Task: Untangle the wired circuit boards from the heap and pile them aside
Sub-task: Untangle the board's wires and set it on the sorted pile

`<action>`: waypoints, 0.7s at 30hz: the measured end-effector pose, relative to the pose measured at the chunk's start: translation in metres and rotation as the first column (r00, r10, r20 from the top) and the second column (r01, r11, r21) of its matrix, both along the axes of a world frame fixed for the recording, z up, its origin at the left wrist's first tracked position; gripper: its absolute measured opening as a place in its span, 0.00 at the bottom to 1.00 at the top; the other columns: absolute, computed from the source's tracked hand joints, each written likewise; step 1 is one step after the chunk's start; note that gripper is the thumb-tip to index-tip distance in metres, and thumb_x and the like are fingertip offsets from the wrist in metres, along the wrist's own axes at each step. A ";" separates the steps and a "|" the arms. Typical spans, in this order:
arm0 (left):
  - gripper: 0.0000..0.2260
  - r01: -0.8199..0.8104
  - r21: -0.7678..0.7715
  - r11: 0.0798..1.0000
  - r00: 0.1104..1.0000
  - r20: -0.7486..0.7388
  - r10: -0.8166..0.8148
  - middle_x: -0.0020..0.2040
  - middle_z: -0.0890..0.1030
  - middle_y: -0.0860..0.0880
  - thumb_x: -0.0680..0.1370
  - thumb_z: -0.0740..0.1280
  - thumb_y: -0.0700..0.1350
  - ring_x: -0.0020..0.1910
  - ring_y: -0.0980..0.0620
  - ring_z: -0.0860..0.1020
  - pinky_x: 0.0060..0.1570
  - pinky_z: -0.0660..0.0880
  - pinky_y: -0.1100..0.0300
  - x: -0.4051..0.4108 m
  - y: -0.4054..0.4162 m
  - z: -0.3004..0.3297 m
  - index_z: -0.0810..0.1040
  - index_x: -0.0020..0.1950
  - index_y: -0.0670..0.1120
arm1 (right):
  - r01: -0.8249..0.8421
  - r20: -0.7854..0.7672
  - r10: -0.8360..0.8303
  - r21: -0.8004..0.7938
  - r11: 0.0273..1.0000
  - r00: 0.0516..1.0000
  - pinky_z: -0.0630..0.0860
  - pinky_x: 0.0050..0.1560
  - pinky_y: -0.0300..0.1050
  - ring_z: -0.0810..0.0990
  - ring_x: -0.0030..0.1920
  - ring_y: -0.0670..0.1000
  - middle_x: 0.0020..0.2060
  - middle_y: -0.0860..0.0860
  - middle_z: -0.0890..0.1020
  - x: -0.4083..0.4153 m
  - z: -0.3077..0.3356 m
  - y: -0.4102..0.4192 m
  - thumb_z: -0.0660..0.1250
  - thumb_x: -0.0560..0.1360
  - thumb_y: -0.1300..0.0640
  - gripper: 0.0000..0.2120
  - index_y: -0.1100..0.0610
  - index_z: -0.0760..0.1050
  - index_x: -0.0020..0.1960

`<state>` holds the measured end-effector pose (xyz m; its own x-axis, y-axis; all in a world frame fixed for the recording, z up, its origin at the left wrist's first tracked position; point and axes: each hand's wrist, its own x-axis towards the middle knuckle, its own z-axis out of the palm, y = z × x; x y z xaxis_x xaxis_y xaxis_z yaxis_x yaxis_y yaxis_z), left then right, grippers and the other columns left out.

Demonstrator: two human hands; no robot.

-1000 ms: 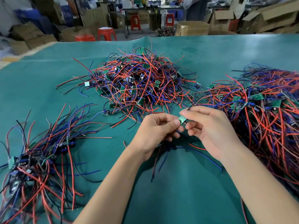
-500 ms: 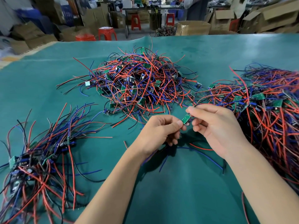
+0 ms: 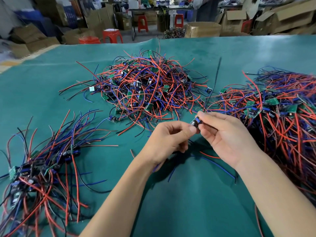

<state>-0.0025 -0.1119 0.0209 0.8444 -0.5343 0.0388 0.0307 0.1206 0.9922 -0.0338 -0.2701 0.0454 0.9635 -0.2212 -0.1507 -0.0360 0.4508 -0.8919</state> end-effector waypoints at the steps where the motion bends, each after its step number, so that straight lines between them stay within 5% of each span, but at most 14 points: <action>1: 0.10 -0.011 0.005 1.000 1.000 0.022 0.011 0.28 0.73 0.49 0.79 0.69 0.42 0.27 0.54 0.71 0.29 0.69 0.66 0.000 0.000 -0.001 0.83 0.38 0.49 | 0.004 0.003 -0.004 0.004 1.000 1.000 0.77 0.30 0.33 0.81 0.29 0.45 0.31 0.52 0.82 0.000 0.000 0.001 0.76 0.63 0.59 0.02 0.57 0.85 0.33; 4: 0.09 0.011 0.007 1.000 0.999 0.053 -0.011 0.28 0.72 0.48 0.80 0.67 0.44 0.26 0.54 0.70 0.29 0.69 0.64 0.001 0.000 -0.002 0.84 0.42 0.46 | 0.024 0.035 -0.022 -0.043 0.999 0.999 0.76 0.29 0.34 0.79 0.28 0.45 0.29 0.51 0.80 -0.001 -0.001 0.004 0.76 0.65 0.58 0.03 0.57 0.83 0.33; 7: 0.10 0.036 0.002 0.999 0.998 0.047 -0.036 0.27 0.72 0.48 0.80 0.67 0.45 0.26 0.53 0.70 0.29 0.68 0.64 0.003 0.000 -0.003 0.83 0.44 0.44 | 0.133 0.111 -0.107 -0.264 0.955 0.988 0.75 0.29 0.35 0.79 0.29 0.46 0.28 0.51 0.80 0.001 -0.005 0.001 0.77 0.71 0.60 0.06 0.57 0.84 0.36; 12: 0.10 0.026 -0.004 1.000 0.999 0.041 -0.025 0.26 0.72 0.50 0.80 0.66 0.44 0.25 0.53 0.69 0.28 0.67 0.64 0.004 -0.002 -0.004 0.83 0.41 0.44 | 0.446 0.347 -0.285 -0.612 0.653 0.893 0.78 0.29 0.46 0.81 0.26 0.50 0.27 0.49 0.83 0.007 -0.014 -0.012 0.76 0.75 0.55 0.08 0.51 0.81 0.38; 15: 0.10 0.012 -0.011 1.000 0.999 0.047 -0.011 0.26 0.71 0.49 0.79 0.67 0.46 0.24 0.53 0.69 0.28 0.67 0.64 0.004 -0.002 -0.004 0.83 0.40 0.45 | 0.518 0.421 -0.308 -0.615 0.595 0.853 0.77 0.27 0.43 0.83 0.26 0.49 0.29 0.48 0.83 0.010 -0.016 -0.016 0.74 0.74 0.49 0.08 0.46 0.80 0.36; 21: 0.10 -0.069 -0.039 0.997 0.997 0.040 0.070 0.28 0.72 0.48 0.81 0.66 0.43 0.26 0.52 0.70 0.30 0.68 0.64 0.005 0.001 -0.003 0.83 0.42 0.44 | 0.636 0.324 -0.549 -0.452 0.625 0.771 0.81 0.31 0.60 0.79 0.22 0.47 0.25 0.46 0.81 0.014 -0.014 -0.031 0.67 0.77 0.44 0.15 0.52 0.79 0.36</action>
